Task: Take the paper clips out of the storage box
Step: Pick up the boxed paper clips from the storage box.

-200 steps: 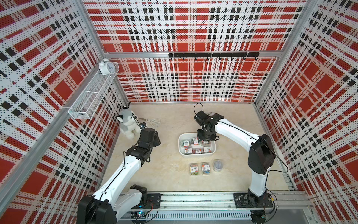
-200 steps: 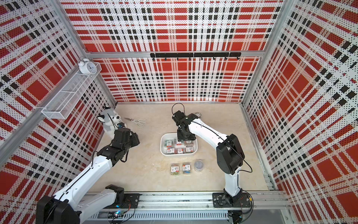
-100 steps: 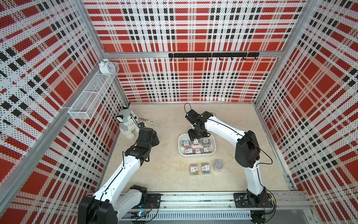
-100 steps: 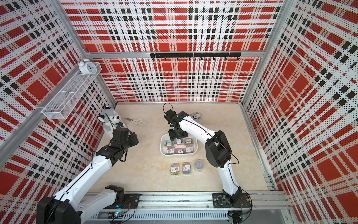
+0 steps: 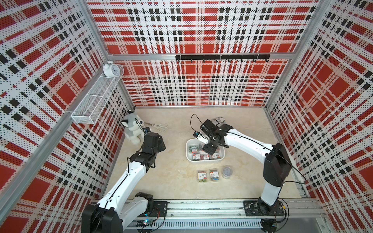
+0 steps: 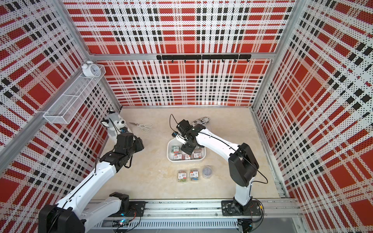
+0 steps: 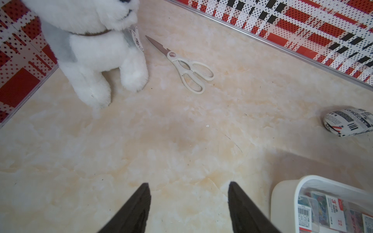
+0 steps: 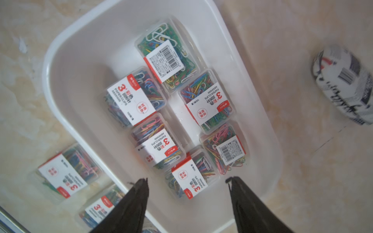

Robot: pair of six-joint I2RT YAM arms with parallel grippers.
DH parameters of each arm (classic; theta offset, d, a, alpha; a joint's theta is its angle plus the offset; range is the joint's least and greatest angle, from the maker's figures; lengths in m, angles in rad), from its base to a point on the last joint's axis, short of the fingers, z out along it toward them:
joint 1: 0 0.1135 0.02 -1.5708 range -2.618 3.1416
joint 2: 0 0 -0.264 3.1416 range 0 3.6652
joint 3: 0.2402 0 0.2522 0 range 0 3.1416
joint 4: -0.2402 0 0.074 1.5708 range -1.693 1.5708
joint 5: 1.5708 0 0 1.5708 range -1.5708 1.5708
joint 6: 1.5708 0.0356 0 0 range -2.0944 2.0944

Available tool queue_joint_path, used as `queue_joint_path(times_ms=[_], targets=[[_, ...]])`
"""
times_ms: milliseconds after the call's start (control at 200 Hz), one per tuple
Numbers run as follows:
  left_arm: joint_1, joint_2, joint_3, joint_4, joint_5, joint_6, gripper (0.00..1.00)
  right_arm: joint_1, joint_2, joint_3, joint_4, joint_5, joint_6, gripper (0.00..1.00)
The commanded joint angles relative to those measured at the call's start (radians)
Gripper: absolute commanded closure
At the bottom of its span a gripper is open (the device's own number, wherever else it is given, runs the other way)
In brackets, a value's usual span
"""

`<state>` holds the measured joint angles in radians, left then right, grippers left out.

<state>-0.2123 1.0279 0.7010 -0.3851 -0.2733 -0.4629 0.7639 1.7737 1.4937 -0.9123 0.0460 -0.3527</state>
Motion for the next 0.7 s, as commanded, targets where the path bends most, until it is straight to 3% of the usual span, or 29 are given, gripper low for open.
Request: queue_joint_path(times_ms=[0,256,691], targets=[[0.016,-0.016,-0.01,0.021,0.019,0.012,0.36,-0.003,-0.045,-0.008,0.109,-0.099,-0.287,0.31],[0.019,-0.038,-0.015,0.023,0.015,0.01,0.36,-0.053,0.076,0.097,-0.013,-0.203,-0.457,0.35],[0.019,-0.035,-0.017,0.023,0.009,0.009,0.37,-0.078,0.242,0.14,-0.002,-0.244,-0.534,0.38]])
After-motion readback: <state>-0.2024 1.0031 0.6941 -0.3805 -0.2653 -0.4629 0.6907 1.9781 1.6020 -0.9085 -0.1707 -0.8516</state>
